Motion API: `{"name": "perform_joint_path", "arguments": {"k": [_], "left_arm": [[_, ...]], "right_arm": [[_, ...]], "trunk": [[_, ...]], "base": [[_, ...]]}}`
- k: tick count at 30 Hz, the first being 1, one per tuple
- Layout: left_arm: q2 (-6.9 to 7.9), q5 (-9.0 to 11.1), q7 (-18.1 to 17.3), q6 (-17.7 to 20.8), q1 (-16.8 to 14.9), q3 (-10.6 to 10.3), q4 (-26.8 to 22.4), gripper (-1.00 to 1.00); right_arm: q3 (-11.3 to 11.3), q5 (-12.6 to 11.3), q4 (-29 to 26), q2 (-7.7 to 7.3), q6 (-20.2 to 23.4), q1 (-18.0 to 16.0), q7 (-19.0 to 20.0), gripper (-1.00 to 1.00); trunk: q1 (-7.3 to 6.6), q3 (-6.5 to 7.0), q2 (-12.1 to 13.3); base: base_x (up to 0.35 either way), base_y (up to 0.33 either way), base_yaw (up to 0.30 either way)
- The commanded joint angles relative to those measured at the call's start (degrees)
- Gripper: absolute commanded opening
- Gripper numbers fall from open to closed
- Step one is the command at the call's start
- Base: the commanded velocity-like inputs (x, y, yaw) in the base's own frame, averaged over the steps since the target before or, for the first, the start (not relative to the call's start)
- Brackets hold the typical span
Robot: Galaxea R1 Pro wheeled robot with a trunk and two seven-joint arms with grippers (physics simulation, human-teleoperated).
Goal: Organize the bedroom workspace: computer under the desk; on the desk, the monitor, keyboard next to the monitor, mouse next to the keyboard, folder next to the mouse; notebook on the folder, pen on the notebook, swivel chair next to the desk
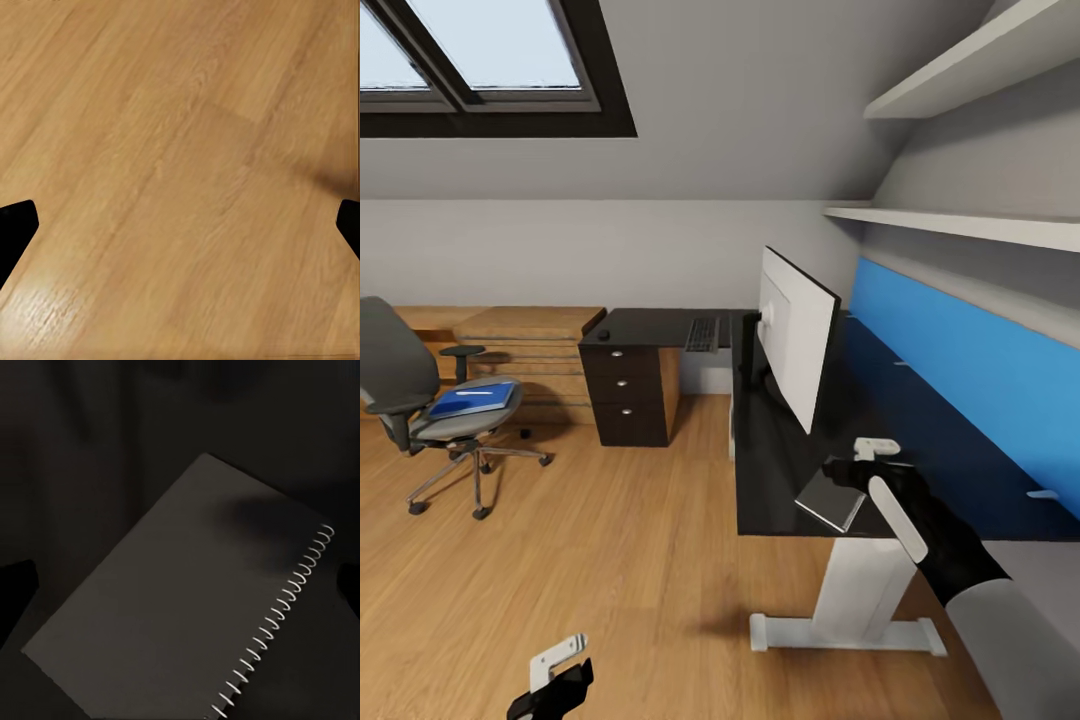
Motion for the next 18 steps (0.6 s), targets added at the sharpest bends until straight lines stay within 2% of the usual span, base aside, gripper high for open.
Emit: {"name": "perform_joint_path", "arguments": {"k": [1,5,8,18], "left_arm": [[0.08,0.25,0.52,0.18,-0.04,-0.79,-0.12,1.00],[0.08,0.28,0.62,0.15,-0.04,-3.90,-0.11,1.00],[0.08,0.35,0.64,0.11,-0.04,-7.05,-0.11,1.00],[0.09,0.38,0.59,0.06,-0.04,-7.55,-0.11,1.00]], "right_arm": [[0.23,-0.50,0.35,-0.20,-0.51,-0.03,-0.25,1.00],[0.36,1.22,2.23,-0.49,-2.77,0.02,0.59,1.00],[0.44,5.29,3.19,-0.50,-4.07,0.04,0.94,1.00],[0.40,6.49,4.10,-0.58,-6.52,0.05,0.88,1.00]], "trunk": [[0.00,-0.06,-0.04],[0.00,-0.07,-0.04],[0.00,-0.07,-0.04],[0.00,-0.07,-0.04]], "base": [[0.072,0.000,0.010],[0.182,0.000,0.006],[0.178,0.000,0.001],[0.020,0.000,0.000]]}}
